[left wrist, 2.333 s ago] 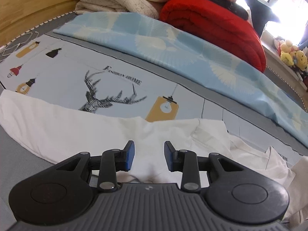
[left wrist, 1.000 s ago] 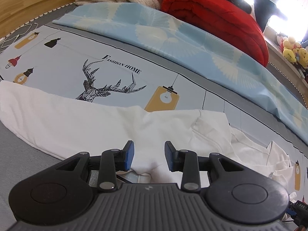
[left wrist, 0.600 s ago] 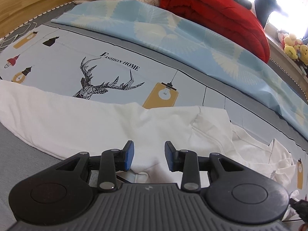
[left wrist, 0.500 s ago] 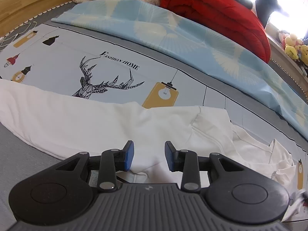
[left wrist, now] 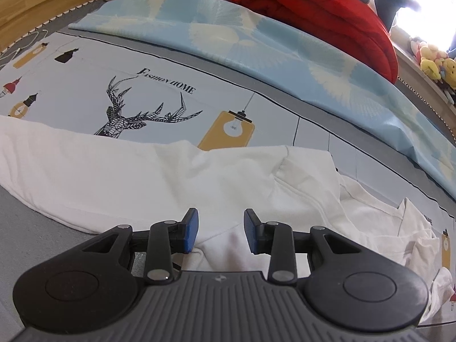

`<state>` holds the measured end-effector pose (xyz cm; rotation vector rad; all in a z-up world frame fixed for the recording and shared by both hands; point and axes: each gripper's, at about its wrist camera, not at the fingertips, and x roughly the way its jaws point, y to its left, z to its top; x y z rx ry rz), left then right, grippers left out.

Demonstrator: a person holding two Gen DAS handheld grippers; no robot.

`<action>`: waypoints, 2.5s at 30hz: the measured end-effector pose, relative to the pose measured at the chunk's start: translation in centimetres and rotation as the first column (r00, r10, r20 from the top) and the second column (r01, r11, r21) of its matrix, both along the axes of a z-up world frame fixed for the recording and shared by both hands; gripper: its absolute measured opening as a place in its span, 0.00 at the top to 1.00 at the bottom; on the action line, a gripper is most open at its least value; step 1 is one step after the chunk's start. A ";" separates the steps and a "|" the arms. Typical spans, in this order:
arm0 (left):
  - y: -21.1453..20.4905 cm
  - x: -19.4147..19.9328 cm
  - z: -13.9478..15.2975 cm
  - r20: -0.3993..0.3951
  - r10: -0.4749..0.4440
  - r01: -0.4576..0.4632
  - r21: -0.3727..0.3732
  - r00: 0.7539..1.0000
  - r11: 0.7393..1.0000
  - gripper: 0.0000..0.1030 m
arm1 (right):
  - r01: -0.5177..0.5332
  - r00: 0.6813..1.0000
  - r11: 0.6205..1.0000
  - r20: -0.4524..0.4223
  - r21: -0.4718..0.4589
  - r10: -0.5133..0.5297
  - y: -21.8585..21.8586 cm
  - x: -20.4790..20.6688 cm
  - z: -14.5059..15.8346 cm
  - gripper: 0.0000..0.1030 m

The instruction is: Fold small clothes

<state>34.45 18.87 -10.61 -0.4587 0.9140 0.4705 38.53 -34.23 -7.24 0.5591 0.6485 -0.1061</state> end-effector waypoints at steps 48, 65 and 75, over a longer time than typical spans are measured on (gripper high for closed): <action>1.9 -1.1 3.6 0.057 -0.057 0.058 -0.008 0.997 0.998 0.59 | 0.576 0.756 0.708 -0.064 -0.409 -0.652 -22.5 -4.1 -6.7 0.96; -2.9 -21.8 13.8 0.215 -0.359 0.334 0.145 0.908 0.931 0.60 | -0.145 0.978 0.985 0.140 -0.090 0.157 -3.7 -21.4 11.7 0.76; -4.4 -32.2 -0.1 0.014 -0.322 0.322 -0.010 0.947 0.947 0.60 | -0.281 0.941 0.947 -0.239 -0.155 0.240 1.0 -29.7 1.1 0.75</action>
